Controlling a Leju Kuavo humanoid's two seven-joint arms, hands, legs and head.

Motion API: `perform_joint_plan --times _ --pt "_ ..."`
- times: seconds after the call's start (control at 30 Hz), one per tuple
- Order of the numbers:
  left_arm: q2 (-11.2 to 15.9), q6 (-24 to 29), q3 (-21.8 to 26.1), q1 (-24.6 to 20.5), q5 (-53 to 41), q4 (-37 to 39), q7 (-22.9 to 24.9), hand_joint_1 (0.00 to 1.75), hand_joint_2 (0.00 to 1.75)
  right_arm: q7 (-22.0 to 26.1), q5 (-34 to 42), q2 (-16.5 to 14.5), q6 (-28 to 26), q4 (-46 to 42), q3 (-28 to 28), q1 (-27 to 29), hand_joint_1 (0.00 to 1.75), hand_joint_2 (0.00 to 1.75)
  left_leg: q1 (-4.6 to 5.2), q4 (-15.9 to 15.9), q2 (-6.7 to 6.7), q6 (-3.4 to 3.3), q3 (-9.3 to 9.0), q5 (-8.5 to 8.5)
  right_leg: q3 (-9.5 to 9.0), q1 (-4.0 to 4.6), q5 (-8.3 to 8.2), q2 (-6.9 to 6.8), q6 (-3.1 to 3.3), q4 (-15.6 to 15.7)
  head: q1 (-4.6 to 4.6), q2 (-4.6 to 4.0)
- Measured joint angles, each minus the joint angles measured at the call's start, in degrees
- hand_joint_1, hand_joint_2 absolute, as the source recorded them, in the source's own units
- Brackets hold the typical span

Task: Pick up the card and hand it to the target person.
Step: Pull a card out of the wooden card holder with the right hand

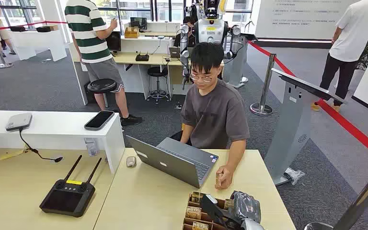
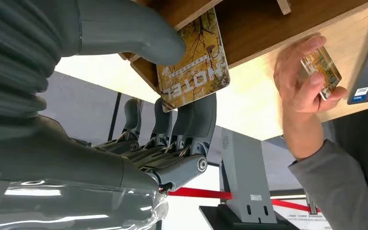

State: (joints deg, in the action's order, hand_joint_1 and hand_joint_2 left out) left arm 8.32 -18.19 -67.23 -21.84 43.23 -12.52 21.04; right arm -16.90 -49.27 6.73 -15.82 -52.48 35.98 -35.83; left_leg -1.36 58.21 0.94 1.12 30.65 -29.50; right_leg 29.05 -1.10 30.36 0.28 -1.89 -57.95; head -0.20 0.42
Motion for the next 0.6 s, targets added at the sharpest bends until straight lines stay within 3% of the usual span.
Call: perform_joint_plan --times 0.13,0.3,0.47,0.6 --pt "0.0 0.0 0.0 0.0 0.0 0.0 0.0 0.00 0.00 0.0 0.0 0.0 0.0 0.0 0.0 0.0 1.04 1.75 0.00 0.0 0.00 0.00 0.00 0.00 0.00 0.00 0.00 0.00 0.00 0.0 0.00 0.00" --pt "0.0 0.0 0.0 0.0 0.0 0.0 0.0 0.00 0.00 0.0 0.1 0.0 0.0 0.1 0.1 0.0 1.20 1.75 0.00 0.0 0.00 0.00 0.00 0.00 0.00 0.00 0.00 0.00 0.00 0.0 0.00 0.00" --pt "0.0 0.0 0.0 0.0 0.0 0.0 0.0 0.00 0.00 0.3 0.3 0.0 0.0 0.2 0.2 -0.1 1.20 1.75 0.00 0.0 0.00 0.00 0.00 0.00 0.00 0.00 0.00 0.00 0.00 0.0 0.01 0.00" --pt "0.0 0.0 0.0 0.0 0.2 0.0 0.0 0.00 0.00 0.6 0.7 0.0 0.0 0.3 0.3 -0.2 1.37 1.75 0.00 0.0 -0.01 0.00 0.00 0.00 0.00 0.00 0.00 0.00 0.00 0.0 0.00 0.00"
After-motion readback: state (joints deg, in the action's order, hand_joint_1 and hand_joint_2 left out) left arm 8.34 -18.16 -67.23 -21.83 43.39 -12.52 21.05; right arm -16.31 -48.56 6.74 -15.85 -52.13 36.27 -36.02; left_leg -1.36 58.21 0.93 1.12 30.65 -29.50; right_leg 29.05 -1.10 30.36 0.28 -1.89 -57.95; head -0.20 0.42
